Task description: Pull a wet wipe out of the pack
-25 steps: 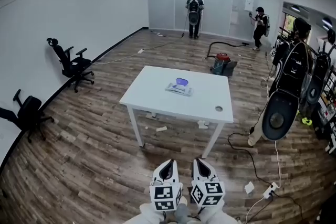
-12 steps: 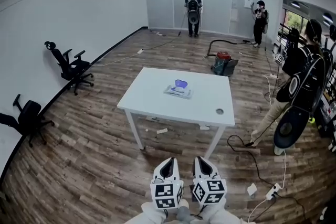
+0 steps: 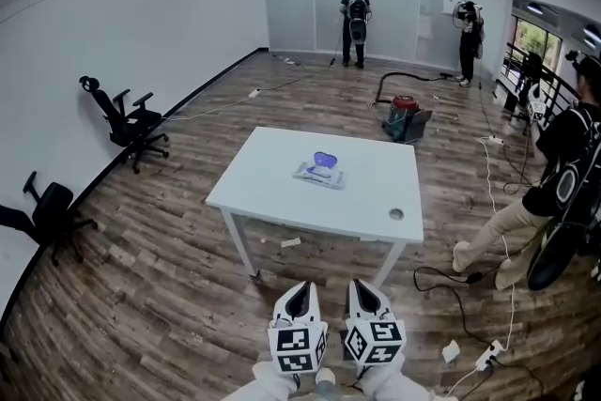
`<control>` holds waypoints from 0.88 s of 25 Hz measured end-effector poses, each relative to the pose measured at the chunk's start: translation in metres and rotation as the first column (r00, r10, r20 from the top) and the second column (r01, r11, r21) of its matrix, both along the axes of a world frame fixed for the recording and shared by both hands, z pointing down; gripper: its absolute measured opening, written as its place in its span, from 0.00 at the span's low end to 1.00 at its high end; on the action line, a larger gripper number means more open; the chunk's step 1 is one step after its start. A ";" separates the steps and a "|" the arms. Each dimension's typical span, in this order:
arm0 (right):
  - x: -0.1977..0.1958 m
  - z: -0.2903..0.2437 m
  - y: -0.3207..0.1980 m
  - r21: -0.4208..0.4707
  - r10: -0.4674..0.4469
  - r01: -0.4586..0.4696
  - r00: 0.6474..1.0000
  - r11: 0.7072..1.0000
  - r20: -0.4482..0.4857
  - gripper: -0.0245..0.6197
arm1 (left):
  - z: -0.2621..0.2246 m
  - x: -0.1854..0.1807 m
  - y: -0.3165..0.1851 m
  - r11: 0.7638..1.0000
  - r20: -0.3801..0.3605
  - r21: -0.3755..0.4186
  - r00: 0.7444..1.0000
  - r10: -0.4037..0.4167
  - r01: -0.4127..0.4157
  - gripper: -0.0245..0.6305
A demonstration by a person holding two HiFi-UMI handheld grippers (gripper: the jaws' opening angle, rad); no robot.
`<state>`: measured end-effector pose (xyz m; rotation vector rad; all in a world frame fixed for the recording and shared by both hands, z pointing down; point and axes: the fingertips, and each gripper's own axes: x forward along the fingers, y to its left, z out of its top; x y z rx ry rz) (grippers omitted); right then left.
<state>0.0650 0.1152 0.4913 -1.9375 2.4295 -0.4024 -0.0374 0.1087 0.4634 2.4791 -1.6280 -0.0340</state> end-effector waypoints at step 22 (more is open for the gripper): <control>0.033 0.005 -0.114 -0.004 -0.053 0.053 0.998 0.999 0.044 0.05 | 0.005 0.037 -0.105 0.999 0.029 -0.001 0.999 -0.034 0.034 0.04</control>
